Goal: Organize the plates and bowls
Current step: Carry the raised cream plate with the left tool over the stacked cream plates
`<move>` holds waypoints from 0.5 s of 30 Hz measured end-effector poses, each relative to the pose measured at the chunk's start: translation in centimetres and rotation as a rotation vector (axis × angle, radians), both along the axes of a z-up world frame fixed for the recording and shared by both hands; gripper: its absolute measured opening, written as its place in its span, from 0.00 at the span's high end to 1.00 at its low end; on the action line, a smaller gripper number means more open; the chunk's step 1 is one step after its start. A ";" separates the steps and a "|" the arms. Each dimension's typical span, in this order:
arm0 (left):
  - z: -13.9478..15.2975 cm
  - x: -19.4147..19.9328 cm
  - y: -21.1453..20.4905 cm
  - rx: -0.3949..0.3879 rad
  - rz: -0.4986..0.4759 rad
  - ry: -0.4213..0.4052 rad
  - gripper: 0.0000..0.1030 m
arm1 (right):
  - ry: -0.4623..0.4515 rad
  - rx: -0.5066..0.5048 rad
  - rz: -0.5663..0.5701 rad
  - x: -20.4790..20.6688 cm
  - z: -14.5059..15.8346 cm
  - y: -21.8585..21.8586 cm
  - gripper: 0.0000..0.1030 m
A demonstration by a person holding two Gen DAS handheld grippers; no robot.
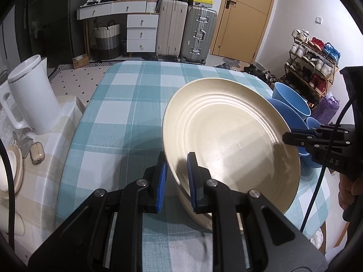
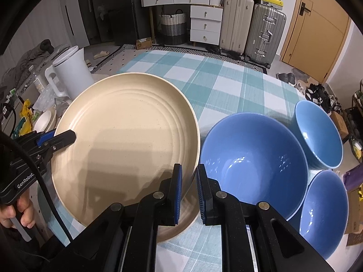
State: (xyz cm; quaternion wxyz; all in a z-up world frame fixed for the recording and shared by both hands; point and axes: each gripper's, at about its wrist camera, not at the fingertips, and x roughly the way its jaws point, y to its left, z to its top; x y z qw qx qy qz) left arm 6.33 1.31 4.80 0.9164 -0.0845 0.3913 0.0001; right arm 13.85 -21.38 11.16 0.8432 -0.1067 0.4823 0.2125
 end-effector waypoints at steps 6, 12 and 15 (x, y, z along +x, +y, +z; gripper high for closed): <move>-1.5 0.0 0.0 0.007 -0.004 0.011 0.87 | -0.002 0.004 -0.006 -0.7 -0.7 -0.1 0.87; -2.6 0.1 0.1 0.020 -0.012 0.020 0.87 | -0.008 0.008 -0.008 -1.7 -1.2 -0.2 0.85; -2.9 0.2 0.1 0.021 -0.019 0.021 0.87 | -0.009 0.002 -0.009 -1.8 -1.7 -0.3 0.85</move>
